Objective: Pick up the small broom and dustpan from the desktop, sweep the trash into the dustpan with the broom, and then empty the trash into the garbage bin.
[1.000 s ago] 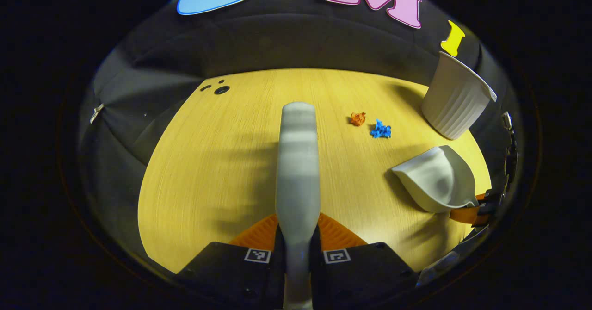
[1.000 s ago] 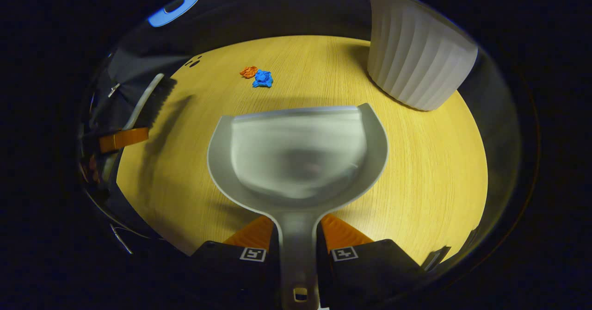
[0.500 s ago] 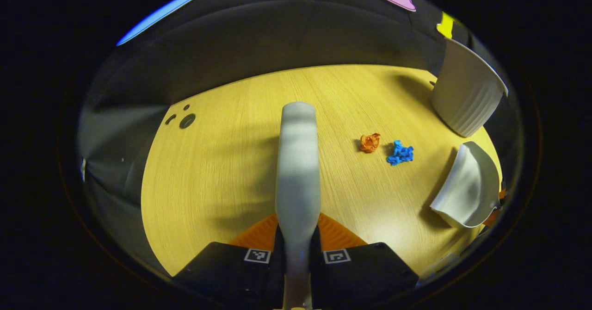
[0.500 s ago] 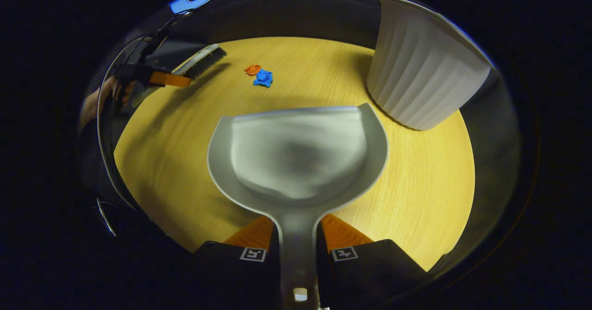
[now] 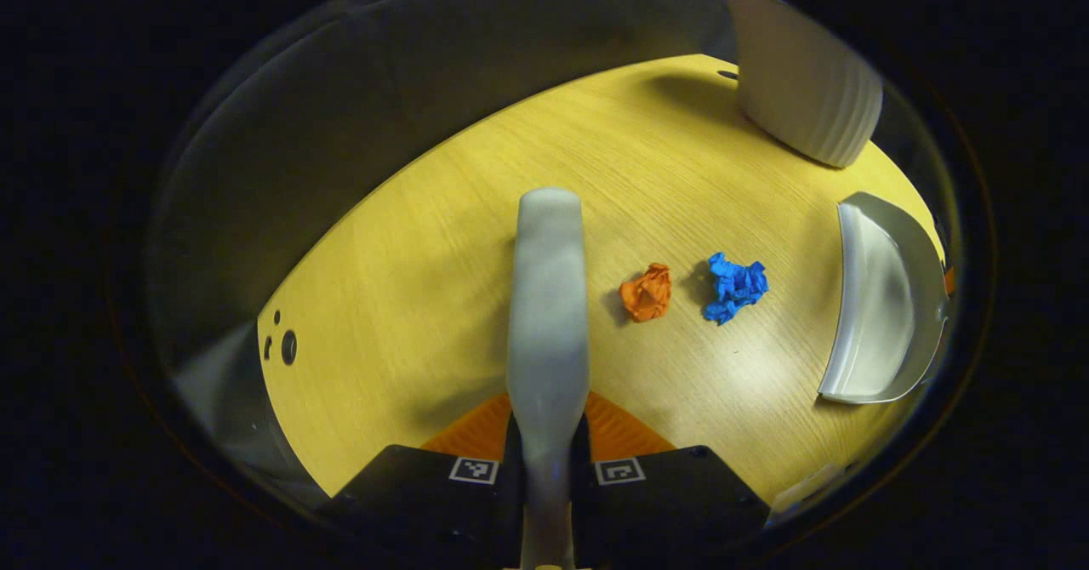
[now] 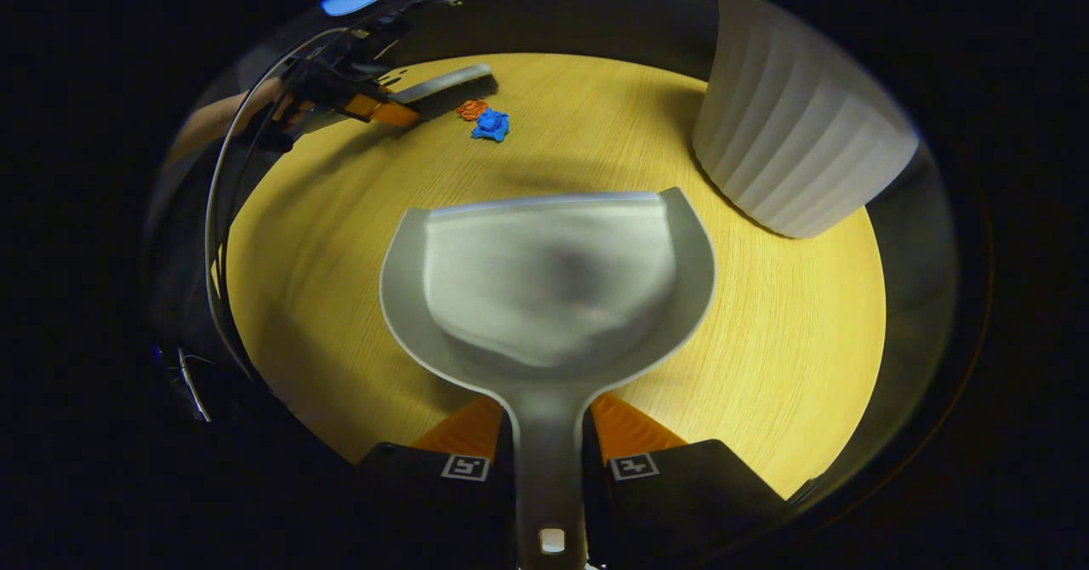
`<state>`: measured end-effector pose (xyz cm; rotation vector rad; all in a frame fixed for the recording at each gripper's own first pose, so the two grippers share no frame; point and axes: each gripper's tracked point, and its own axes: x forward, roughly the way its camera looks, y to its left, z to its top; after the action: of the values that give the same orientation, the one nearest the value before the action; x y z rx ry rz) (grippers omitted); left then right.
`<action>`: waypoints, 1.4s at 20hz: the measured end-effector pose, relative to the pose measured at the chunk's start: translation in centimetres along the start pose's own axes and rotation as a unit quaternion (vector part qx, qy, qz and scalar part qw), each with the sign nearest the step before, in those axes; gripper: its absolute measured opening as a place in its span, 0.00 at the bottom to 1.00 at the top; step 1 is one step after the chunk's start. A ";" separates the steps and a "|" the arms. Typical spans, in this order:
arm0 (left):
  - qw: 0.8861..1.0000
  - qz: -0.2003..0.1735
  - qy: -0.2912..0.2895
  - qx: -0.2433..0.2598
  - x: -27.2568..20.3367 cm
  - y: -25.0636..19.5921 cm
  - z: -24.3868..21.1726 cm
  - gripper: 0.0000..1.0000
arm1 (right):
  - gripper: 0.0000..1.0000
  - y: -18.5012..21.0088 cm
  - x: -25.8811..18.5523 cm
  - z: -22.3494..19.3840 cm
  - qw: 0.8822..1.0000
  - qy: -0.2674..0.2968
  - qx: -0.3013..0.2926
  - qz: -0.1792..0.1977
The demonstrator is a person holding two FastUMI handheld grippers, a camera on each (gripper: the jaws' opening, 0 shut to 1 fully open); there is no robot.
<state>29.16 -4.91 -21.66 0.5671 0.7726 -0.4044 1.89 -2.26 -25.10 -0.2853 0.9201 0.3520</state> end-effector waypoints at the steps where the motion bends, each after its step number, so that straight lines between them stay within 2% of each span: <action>1: 1.000 -0.005 -0.001 0.015 0.3 -0.4 0.4 0.27 | 0.36 0.0 0.1 0.0 1.000 0.001 -0.005 0.003; 2: 0.999 -0.011 -0.001 0.031 0.5 -0.8 0.7 0.29 | 0.36 0.0 0.2 0.0 1.000 0.003 -0.008 0.006; 3: 0.999 -0.015 -0.001 0.048 0.5 -1.1 0.9 0.29 | 0.32 0.0 0.2 -0.1 1.000 0.006 -0.009 0.008; 4: 0.998 -0.021 -0.002 0.065 0.3 -1.4 1.3 0.28 | 0.36 -0.1 0.3 -0.2 1.000 0.007 -0.012 0.010; 6: 0.994 -0.046 -0.008 0.102 0.2 -3.0 1.6 0.27 | 0.36 -0.1 0.3 -0.3 1.000 0.009 -0.022 0.012; 9: 0.982 -0.083 -0.013 0.168 0.1 -5.7 1.3 0.27 | 0.36 0.3 0.1 -0.4 0.999 0.012 -0.033 0.017; 11: 0.974 -0.114 -0.012 0.194 -0.7 -8.0 1.4 0.27 | 0.36 0.3 0.2 -0.4 0.999 0.012 -0.040 0.019; 14: 0.961 -0.184 -0.003 0.205 -2.3 -12.4 0.6 0.27 | 0.36 0.5 0.2 -0.5 0.998 0.005 -0.053 0.025; 15: 0.956 -0.206 0.002 0.206 -3.2 -13.8 -0.1 0.27 | 0.41 0.6 0.2 -0.5 0.998 0.001 -0.059 0.027; 16: 0.952 -0.222 0.007 0.211 -3.9 -14.9 -0.8 0.27 | 0.36 0.7 0.2 -0.6 0.998 -0.001 -0.065 0.028; 17: 0.947 -0.236 0.008 0.219 -4.5 -16.0 -1.2 0.27 | 0.36 0.8 0.2 -0.9 0.997 -0.002 -0.068 0.030; 18: 0.941 -0.253 0.009 0.224 -5.4 -17.1 -1.6 0.27 | 0.41 0.9 0.2 -1.0 0.997 -0.003 -0.071 0.031; 20: 0.931 -0.298 0.014 0.210 -7.5 -18.8 -2.0 0.27 | 0.41 1.1 0.1 -1.3 0.997 -0.005 -0.068 0.034; 21: 0.930 -0.306 0.015 0.203 -8.2 -19.8 -2.4 0.25 | 0.41 1.1 0.2 -1.2 0.997 -0.007 -0.065 0.034; 22: 0.933 -0.300 0.013 0.198 -8.1 -20.2 -2.5 0.26 | 0.36 1.1 0.3 -0.9 0.997 -0.012 -0.065 0.034; 25: 0.956 -0.250 0.007 0.155 -8.4 -19.2 -2.8 0.27 | 0.36 1.2 0.2 -1.0 0.997 -0.016 -0.062 0.033; 27: 0.971 -0.218 -0.009 0.100 -9.2 -18.7 -3.2 0.26 | 0.36 1.2 0.2 -1.0 0.998 -0.015 -0.059 0.033; 28: 0.975 -0.212 -0.018 0.067 -9.8 -18.9 -3.4 0.27 | 0.36 1.1 0.3 -1.2 0.998 -0.011 -0.056 0.034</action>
<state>10.82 -16.23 -22.47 0.5161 0.8361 -0.8644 0.73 -1.71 -26.15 -0.3526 0.8905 0.4689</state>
